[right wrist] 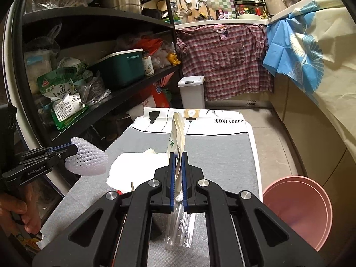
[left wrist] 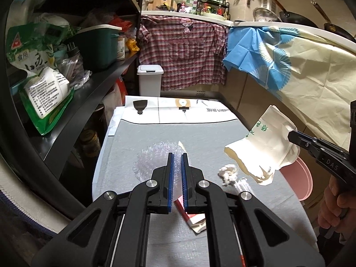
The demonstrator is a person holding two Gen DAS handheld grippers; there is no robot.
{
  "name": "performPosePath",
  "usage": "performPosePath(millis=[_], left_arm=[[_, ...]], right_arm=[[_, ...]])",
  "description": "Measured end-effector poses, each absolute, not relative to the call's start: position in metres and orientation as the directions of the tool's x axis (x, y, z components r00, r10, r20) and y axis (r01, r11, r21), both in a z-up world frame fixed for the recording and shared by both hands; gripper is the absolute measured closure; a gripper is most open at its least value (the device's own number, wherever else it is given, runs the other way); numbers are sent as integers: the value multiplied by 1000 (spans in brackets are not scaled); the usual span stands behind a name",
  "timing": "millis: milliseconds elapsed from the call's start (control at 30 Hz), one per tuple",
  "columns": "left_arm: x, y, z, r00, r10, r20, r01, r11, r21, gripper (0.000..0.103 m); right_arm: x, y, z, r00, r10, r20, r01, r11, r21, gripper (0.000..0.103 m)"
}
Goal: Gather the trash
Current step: 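Carry the foam net and paper bag over the pink bucket with both tools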
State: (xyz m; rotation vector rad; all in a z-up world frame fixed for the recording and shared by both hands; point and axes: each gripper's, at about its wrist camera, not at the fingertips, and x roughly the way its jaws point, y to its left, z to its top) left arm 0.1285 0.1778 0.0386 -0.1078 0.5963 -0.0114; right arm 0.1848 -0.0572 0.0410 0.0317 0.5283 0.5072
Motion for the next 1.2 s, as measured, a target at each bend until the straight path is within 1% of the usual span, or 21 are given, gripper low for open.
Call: performPosePath(millis=[500,833,1200], left_arm=[[123,147,59,844,-101,-527,36,991,-131,97],[126,114,69,846,-150,-512,98,987,-128,97],[134,73,74,838,-202,-507,160,979,-126,97]], right_arm=[[179,-95,73,777,426,-463,-400,902,160,98],[173,-130,92,803,394,-447,-377,917,132,98],[172,-184,101,844,317,-434,-306,947,96,98]])
